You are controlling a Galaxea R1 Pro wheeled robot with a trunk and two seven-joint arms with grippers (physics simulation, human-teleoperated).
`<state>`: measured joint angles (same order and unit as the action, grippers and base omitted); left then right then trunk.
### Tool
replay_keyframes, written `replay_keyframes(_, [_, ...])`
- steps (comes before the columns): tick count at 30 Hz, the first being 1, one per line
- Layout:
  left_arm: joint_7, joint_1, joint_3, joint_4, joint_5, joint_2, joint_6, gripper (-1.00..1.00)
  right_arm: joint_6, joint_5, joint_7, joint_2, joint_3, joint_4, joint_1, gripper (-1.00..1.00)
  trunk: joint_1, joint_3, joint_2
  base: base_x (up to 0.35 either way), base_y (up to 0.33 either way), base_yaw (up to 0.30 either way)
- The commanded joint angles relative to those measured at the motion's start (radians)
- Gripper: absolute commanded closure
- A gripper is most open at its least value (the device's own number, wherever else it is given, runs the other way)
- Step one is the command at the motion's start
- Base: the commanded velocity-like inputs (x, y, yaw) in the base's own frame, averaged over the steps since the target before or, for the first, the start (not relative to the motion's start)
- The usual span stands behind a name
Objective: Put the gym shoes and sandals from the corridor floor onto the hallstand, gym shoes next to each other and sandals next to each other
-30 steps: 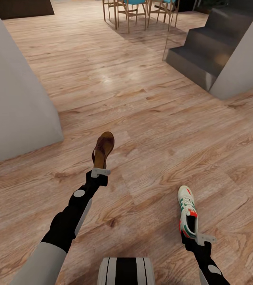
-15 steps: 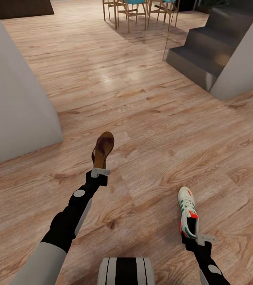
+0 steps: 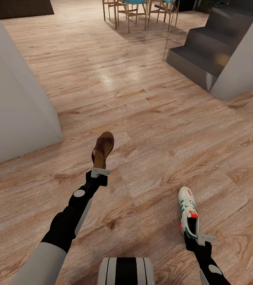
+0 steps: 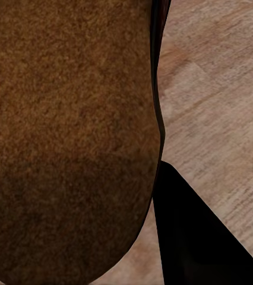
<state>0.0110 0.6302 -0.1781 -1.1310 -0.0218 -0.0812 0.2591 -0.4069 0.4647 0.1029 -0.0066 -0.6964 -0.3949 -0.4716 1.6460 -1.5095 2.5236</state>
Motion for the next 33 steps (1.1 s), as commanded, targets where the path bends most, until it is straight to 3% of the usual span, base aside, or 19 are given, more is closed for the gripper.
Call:
replay_keyframes(1, [0.003, 0.0, 0.0, -0.001, -0.006, 0.0, 0.006, 1.0, -0.004, 0.002, 0.011, 0.0, -0.008, 0.001, -0.001, 1.0, 0.0, -0.001, 0.0, 0.0, 0.0, 0.0])
replay_keyframes(33, [0.008, -0.001, 0.0, -0.003, -0.006, 0.001, 0.007, 1.0, -0.004, 0.001, 0.012, 0.0, -0.008, 0.001, -0.001, 1.0, 0.0, -0.001, 0.0, 0.0, 0.0, 0.0])
